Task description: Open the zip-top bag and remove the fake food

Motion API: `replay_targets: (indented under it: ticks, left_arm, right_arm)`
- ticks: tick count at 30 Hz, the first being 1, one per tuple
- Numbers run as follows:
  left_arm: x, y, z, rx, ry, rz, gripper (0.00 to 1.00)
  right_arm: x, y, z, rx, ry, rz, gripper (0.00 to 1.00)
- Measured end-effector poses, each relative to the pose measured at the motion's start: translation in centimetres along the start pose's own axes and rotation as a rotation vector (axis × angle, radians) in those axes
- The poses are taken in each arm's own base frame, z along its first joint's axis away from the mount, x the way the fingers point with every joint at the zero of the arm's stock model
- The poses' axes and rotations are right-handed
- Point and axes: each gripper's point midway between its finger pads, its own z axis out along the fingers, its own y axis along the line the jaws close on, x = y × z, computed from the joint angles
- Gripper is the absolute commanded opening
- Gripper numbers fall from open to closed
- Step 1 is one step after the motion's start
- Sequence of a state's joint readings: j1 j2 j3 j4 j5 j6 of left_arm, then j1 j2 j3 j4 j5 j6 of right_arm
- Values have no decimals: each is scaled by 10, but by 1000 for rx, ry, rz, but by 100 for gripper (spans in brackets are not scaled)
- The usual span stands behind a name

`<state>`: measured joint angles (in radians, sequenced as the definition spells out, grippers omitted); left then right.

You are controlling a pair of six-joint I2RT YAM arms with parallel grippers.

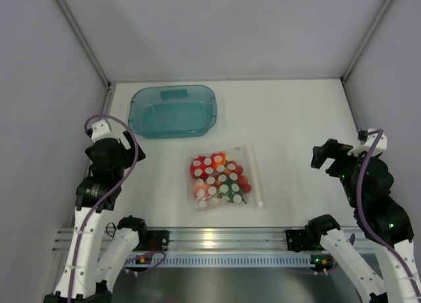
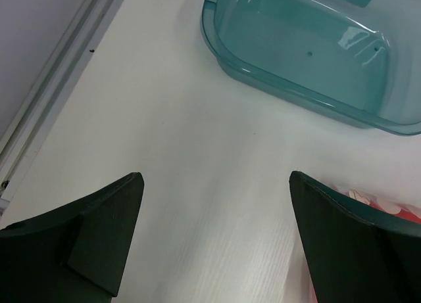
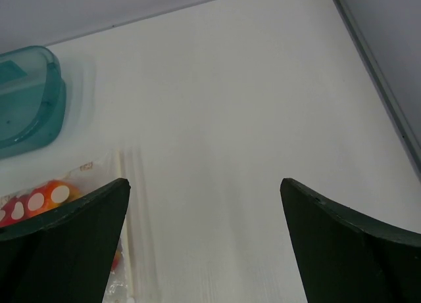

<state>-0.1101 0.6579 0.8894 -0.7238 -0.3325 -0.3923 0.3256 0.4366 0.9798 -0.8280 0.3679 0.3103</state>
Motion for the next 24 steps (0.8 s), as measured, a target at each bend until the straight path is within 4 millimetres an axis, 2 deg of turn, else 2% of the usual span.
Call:
replay_targets:
  ticks: [5, 8, 16, 21, 24]
  left_arm:
    - [-2, 3, -1, -18, -15, -21, 99]
    - [1, -3, 0, 8, 6, -32, 99]
    - [17, -44, 14, 150, 163, -91, 99]
    - [21, -70, 28, 213, 243, -131, 99]
    - [18, -97, 36, 226, 265, -85, 99]
  right_arm:
    - [0, -1, -1, -1, -4, 2, 99]
    - [2, 2, 0, -13, 7, 0, 99]
    - [11, 14, 7, -58, 55, 12, 99]
    - [25, 20, 10, -90, 86, 37, 99]
    - [34, 23, 12, -101, 110, 45, 99]
